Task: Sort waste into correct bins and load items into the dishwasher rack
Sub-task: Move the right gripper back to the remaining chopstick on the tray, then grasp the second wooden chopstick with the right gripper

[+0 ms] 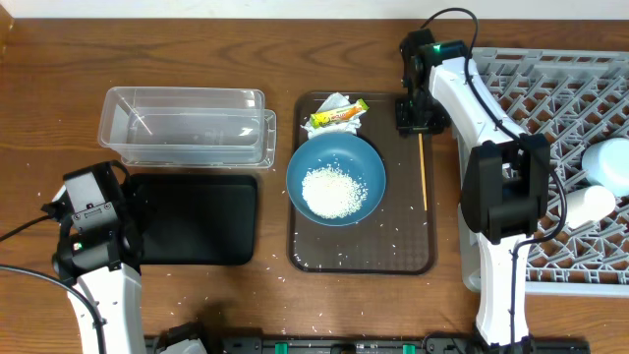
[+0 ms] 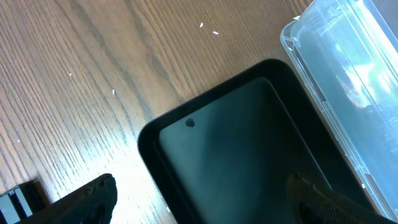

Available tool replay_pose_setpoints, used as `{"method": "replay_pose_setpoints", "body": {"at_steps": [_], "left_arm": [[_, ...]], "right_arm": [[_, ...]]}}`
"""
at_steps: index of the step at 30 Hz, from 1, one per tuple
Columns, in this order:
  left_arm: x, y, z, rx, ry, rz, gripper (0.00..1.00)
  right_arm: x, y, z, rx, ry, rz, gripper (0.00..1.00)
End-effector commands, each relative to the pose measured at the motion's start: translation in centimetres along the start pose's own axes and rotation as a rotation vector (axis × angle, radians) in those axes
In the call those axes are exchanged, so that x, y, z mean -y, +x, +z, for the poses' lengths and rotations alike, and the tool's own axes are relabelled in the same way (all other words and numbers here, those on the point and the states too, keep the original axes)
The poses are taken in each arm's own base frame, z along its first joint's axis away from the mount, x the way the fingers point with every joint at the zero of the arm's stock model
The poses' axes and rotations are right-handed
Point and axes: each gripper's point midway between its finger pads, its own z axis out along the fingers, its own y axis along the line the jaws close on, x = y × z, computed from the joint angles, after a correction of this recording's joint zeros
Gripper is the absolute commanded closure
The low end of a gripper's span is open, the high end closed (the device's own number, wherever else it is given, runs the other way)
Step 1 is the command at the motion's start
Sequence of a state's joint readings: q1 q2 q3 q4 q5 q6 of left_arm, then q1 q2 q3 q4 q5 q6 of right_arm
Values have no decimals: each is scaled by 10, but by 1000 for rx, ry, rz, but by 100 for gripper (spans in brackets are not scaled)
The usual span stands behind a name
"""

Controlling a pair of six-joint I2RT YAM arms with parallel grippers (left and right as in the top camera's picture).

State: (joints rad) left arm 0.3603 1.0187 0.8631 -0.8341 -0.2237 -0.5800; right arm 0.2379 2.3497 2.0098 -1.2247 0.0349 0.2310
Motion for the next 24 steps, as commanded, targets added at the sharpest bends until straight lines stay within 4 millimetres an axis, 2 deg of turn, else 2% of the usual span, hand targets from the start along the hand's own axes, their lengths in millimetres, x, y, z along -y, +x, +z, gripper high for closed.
{"method": "replay_pose_setpoints", "body": {"at_steps": [1,16,24], "left_arm": [[-1,-7,-4,20,0,-19,10],[-1,-6,-4,20,0,-19,10],[-1,-7,-4,20,0,-19,11]], "right_arm": [[3,0,7,-2,15,9,60],[7,-10,11,37,17,4,60],[10,-4,27,25,21,-14,60]]}}
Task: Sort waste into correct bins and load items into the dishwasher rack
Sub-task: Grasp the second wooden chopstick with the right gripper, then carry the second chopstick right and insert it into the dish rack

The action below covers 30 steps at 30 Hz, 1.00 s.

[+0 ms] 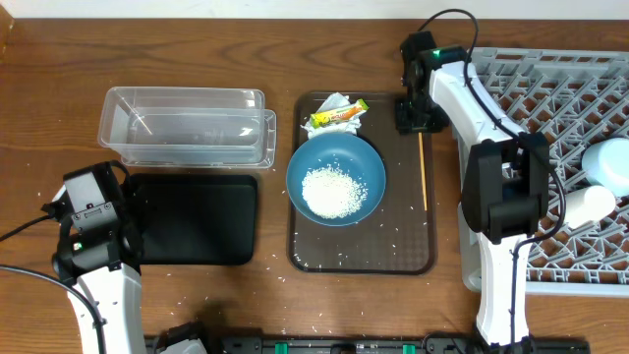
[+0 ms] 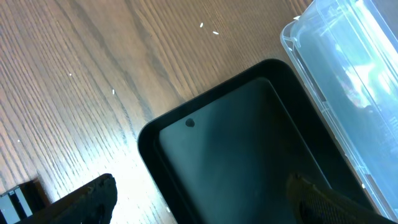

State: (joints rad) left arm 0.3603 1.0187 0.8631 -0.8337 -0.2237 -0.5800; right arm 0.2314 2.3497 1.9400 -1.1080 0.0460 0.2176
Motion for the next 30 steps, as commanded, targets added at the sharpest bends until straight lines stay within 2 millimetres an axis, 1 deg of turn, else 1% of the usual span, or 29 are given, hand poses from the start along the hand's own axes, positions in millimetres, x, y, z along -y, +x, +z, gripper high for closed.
{"method": "replay_pose_setpoints", "body": {"at_steps": [1,6,9,11,15,17,21,23,26,28,30], "left_arm": [[-1,-6,-4,20,-1,-19,11],[-1,-6,-4,20,0,-19,10],[-1,-6,-4,20,0,-19,11],[-1,-6,-4,20,-1,-19,11],[-1,-6,-4,20,-1,-19,10],[-1,-6,-4,20,0,-19,10],[-1,-6,-4,20,0,-19,11],[-1,-6,-4,20,-1,-19,10],[-1,-6,-4,20,-1,-19,11],[-1,-6,-4,20,0,-19,10],[-1,-6,-4,20,-1,-19,11]], "right_arm": [[8,7,13,-24,20,-9,60],[7,11,25,-28,12,-9,61],[6,14,27,-37,6,-9,66],[4,15,27,-38,2,-8,74],[-1,16,27,-42,-15,-1,99],[-7,16,26,-45,-46,-1,99],[-8,12,21,-35,-62,4,99],[-6,8,10,-31,-78,14,99],[3,-2,-16,-2,-83,30,99],[11,-11,-40,36,-90,45,99],[21,-23,-70,94,-99,66,99]]}}
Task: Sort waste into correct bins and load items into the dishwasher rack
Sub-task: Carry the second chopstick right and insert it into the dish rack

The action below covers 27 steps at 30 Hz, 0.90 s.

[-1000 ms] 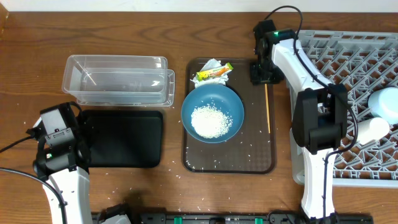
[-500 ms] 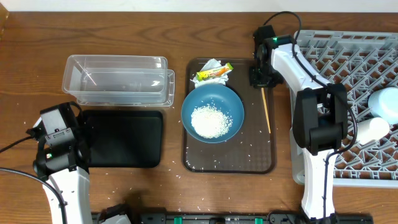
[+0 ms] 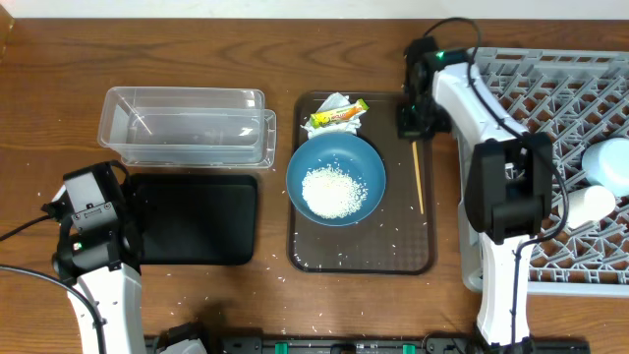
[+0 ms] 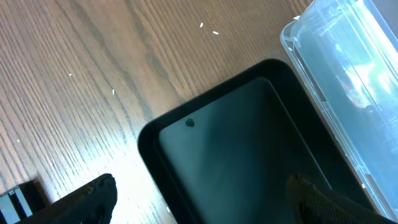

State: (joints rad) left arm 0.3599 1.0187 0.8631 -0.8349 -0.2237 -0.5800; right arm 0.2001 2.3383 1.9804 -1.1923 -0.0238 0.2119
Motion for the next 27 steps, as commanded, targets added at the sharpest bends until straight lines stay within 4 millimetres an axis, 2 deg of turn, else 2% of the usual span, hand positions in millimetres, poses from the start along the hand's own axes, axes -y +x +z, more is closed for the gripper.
{"method": "replay_pose_setpoints", "body": {"at_steps": [1,4,9,12,19,23,27], "left_arm": [[-1,-7,-4,21,0,-19,11],[-1,-7,-4,20,0,-19,10],[-1,-7,-4,21,0,-19,10],[-1,-7,-4,21,0,-19,11],[-1,-7,-4,20,0,-19,10],[-1,-7,-4,20,0,-19,11],[-1,-7,-4,21,0,-19,11]], "right_arm": [[16,-31,-70,171,-46,43,99],[32,-40,-112,270,-70,28,99],[77,-42,-151,361,-43,-11,99],[94,-40,-155,367,-64,-57,99],[113,-36,-153,376,-192,-117,99],[113,-35,-145,370,-234,-108,99],[111,-34,-128,350,-244,-81,96]]}}
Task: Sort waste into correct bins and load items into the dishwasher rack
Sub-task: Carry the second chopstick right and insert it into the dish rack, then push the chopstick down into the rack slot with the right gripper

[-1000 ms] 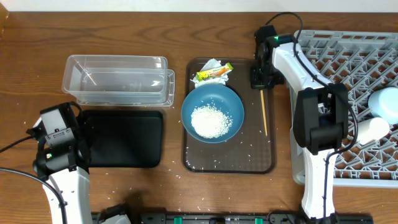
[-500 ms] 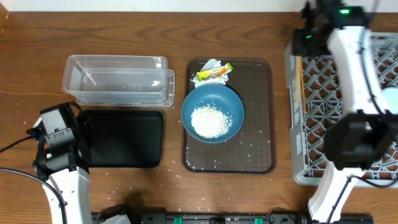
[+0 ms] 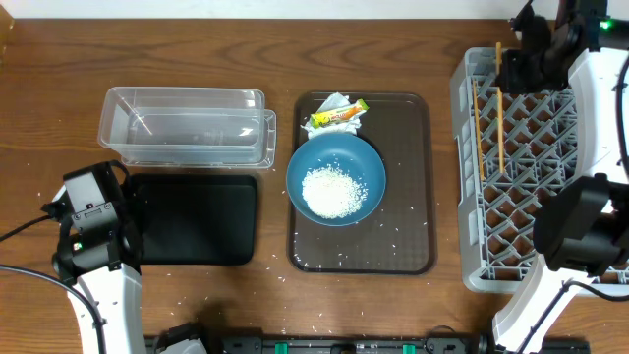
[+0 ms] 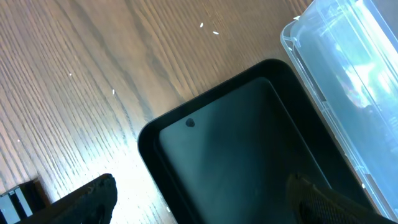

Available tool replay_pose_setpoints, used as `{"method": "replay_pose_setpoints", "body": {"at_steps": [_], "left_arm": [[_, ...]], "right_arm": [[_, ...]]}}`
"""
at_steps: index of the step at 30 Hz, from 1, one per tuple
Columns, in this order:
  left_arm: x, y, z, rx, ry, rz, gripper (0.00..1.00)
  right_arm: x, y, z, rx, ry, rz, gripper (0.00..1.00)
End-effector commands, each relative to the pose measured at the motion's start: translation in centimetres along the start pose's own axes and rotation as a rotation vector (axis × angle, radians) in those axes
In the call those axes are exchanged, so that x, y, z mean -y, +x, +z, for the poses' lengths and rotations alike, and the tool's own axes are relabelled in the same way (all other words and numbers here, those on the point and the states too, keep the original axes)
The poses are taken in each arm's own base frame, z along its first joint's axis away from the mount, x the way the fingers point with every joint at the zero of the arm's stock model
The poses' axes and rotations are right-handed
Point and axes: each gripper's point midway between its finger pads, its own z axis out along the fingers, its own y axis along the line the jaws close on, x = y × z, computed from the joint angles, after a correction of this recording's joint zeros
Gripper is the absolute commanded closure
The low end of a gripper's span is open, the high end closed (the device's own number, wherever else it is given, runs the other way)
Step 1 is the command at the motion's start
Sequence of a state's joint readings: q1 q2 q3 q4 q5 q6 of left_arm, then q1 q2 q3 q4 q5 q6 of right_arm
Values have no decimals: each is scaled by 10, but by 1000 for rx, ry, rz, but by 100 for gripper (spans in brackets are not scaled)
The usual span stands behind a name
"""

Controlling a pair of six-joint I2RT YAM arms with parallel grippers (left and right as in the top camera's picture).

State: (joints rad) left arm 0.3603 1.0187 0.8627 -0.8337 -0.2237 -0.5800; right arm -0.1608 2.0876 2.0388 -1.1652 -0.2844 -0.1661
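My right gripper (image 3: 512, 61) is at the far right, shut on the top end of a wooden chopstick (image 3: 499, 113) that hangs over the grey dishwasher rack (image 3: 550, 206). A second chopstick (image 3: 476, 123) lies along the rack's left side. On the brown tray (image 3: 413, 231) are a blue bowl (image 3: 335, 177) holding white rice and a crumpled wrapper (image 3: 336, 114). My left gripper (image 4: 202, 200) stands open above the corner of the black bin (image 4: 249, 155), holding nothing.
A clear plastic bin (image 3: 187, 126) stands behind the black bin (image 3: 197, 218) at the left. Rice grains are scattered over the tray and the wooden table (image 3: 59, 108). The right arm (image 3: 600, 147) lies over the rack's right side.
My right gripper has gone from the tray's right side to above the rack's far left corner, with the chopstick in it. The chopstick is off the tray. The left arm has not moved.
The right gripper was at the far end of a chopstick lying on the tray's right side. Then the stick had shifted slightly on the tray in its grip. Now it hangs over the rack. The left gripper stayed open over the black bin throughout.
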Motion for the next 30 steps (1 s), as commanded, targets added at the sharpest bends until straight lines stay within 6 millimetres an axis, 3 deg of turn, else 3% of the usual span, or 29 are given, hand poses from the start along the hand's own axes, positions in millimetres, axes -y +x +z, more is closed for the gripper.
{"method": "replay_pose_setpoints", "body": {"at_steps": [1,5,9,11,27,30], "left_arm": [[-1,-7,-4,20,0,-19,11],[-1,-7,-4,20,0,-19,11],[-1,-7,-4,20,0,-19,10],[-1,-7,-4,20,0,-19,10],[-1,-7,-4,20,0,-19,10],[-1,-7,-4,20,0,-19,11]], "right_arm": [[-8,11,17,-34,-59,6,96],[-11,25,35,-67,-84,12,90],[-9,37,45,-100,-80,41,55],[-7,41,46,-113,-69,72,47],[-17,45,44,-137,-67,149,41],[-4,41,45,-119,20,178,35]]}}
